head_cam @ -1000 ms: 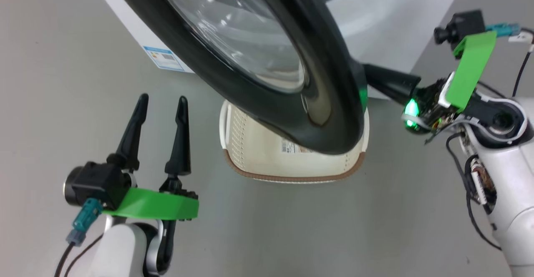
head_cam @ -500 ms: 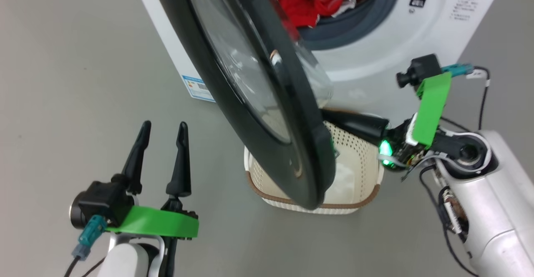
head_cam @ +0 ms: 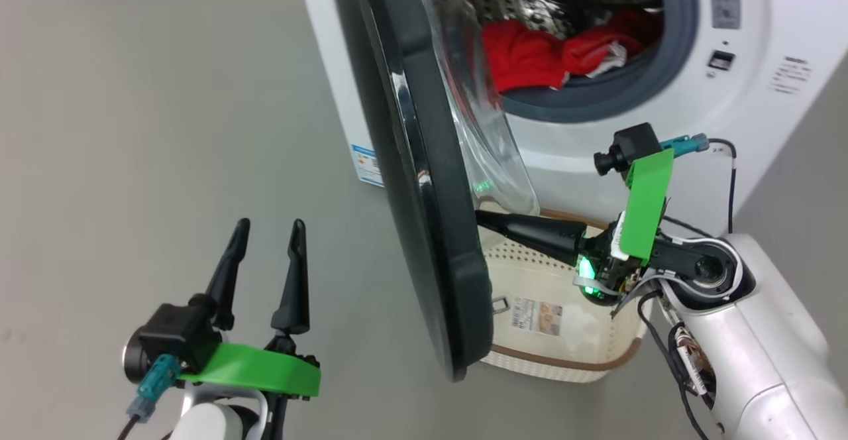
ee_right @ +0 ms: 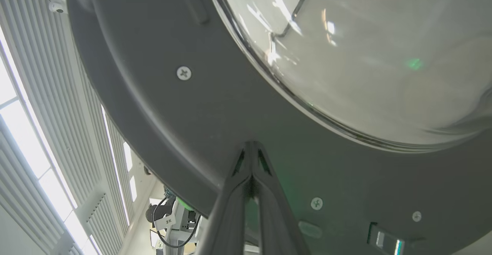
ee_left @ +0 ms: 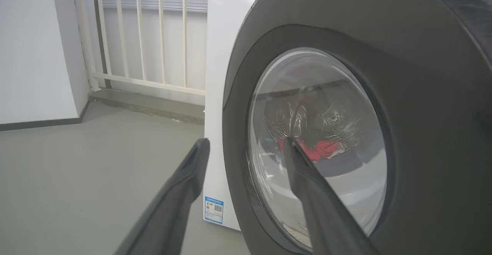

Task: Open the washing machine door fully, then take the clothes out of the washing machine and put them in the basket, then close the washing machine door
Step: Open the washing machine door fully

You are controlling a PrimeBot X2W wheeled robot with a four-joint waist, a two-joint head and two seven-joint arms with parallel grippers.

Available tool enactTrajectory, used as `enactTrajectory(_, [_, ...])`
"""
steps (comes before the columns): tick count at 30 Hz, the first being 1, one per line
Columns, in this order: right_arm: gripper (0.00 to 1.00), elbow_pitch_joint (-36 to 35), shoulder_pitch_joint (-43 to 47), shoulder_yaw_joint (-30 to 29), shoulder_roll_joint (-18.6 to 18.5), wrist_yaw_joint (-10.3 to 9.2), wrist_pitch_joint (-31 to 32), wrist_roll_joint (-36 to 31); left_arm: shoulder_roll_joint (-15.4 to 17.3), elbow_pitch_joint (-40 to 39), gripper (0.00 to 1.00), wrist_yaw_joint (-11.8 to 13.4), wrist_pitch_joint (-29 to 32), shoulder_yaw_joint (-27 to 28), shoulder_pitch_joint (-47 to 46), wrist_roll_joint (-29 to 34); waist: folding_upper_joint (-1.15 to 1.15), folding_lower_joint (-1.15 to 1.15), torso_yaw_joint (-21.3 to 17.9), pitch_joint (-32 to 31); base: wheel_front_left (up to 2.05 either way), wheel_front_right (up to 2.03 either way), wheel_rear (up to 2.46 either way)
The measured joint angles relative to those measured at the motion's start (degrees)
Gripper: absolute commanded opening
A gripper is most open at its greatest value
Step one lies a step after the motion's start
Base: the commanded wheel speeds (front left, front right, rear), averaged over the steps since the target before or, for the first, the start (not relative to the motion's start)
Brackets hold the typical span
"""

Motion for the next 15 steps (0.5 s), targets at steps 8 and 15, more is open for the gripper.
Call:
enactTrajectory(8, [0.00,1.98,0.96,0.49,0.45,0.00,-1.04,-1.36,0.11,0.40,1.00,0.02,0.00,-1.56,0.00,-0.74,0.00,0.00,4.78,-1.32,0.00,0.00,0.00])
enactTrajectory(15, [0.00,4.14,0.53,2.64,1.10,0.00,-0.86,-1.30,0.27,-0.51,1.00,0.75,0.00,-1.29,0.03,-1.40,0.00,0.00,7.01,-0.97,0.00,0.00,0.00])
